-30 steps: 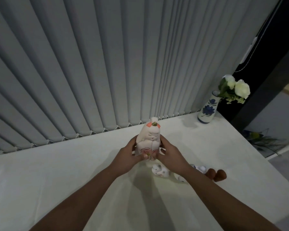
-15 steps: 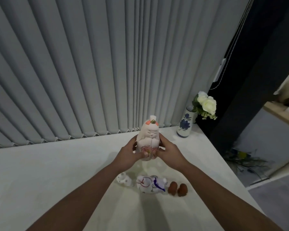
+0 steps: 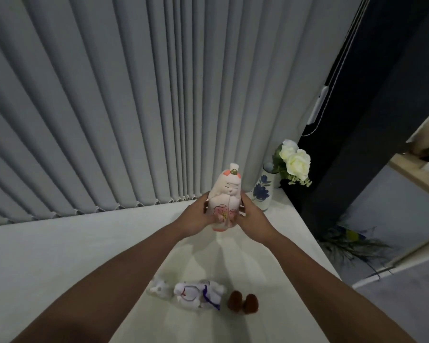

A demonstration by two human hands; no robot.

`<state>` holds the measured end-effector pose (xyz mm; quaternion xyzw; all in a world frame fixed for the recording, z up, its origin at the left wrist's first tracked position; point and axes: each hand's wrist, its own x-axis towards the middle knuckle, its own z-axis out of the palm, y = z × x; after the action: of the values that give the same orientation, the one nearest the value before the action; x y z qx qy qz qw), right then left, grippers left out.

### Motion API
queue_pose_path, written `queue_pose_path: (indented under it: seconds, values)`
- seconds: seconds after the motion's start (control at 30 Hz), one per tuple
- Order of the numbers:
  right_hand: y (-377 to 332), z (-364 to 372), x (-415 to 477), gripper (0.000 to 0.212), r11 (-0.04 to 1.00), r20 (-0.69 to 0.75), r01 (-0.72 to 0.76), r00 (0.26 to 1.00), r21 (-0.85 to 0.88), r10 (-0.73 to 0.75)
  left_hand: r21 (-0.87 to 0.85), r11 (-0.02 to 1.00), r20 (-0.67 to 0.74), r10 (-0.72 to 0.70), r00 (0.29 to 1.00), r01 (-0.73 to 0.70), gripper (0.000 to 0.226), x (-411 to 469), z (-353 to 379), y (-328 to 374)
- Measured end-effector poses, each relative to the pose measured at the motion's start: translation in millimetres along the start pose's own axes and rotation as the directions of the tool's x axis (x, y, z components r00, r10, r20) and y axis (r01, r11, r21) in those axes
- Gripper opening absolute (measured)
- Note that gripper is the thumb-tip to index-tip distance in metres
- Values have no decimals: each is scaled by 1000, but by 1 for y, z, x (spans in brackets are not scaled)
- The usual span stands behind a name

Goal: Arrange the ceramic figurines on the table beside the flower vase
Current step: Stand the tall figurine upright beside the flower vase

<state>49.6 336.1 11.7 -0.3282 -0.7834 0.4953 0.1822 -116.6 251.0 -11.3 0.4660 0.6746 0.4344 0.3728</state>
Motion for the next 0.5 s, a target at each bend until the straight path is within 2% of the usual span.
queue_pose_path:
  seconds: [0.1, 0.3, 0.4, 0.5]
  values:
    - [12, -7, 5, 58, 998, 3, -16, 1000, 55, 16, 0, 1000, 44, -16, 999, 16, 71, 19, 9, -2]
    - [21, -40, 61, 58, 995, -80, -35, 996, 90, 42, 2, 1000, 103, -5, 995, 5, 74, 90, 6, 21]
    - [42, -35, 76, 57, 990, -77, -121, 989, 68, 126, 7, 998, 125, -61, 990, 60, 75, 108, 11, 1]
    - [65, -36, 91, 60, 975, -64, -180, 980, 128, 190, 9, 995, 155, -96, 983, 96, 82, 128, 20, -17]
